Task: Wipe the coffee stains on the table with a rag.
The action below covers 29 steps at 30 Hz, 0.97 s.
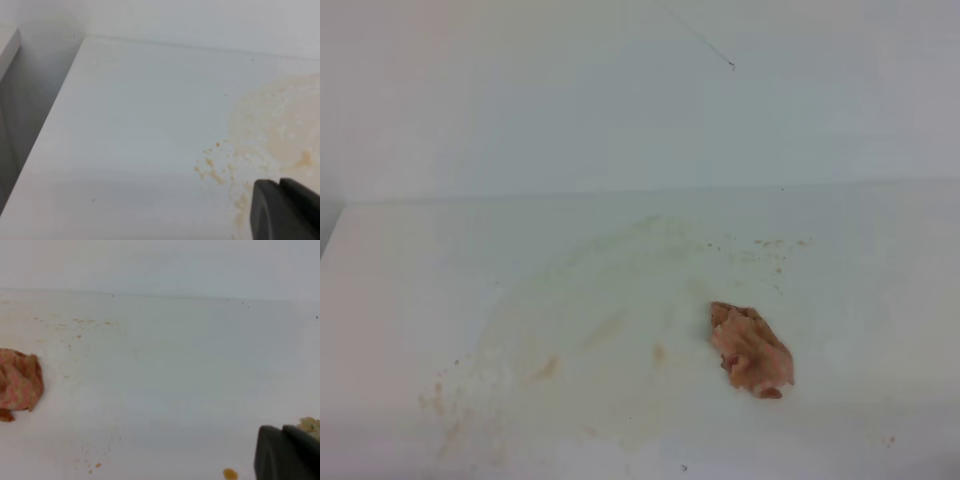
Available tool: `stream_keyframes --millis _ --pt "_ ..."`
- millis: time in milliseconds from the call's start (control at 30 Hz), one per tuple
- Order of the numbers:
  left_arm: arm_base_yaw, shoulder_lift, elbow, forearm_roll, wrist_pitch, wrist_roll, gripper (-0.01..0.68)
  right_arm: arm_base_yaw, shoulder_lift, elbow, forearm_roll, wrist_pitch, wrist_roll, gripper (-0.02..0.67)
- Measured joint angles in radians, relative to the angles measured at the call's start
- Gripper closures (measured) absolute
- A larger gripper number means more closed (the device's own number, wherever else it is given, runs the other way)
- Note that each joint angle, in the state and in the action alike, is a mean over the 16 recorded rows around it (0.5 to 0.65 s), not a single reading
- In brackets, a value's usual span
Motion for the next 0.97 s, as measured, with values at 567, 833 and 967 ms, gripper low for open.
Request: stream_keyframes --millis 567,833,967 --pt "0.000 0.000 0.000 0.000 0.000 0.000 0.675 0.000 0.001 0.000 0.000 0.000 0.000 0.649" --pt "0.000 0.000 0.000 0.000 0.000 0.000 0.675 0.000 0.001 0.000 0.000 0.000 0.000 0.649" --pt "0.000 0.000 0.000 0.000 0.000 0.000 0.675 0.000 0.002 0.000 0.000 0.000 0.000 0.649"
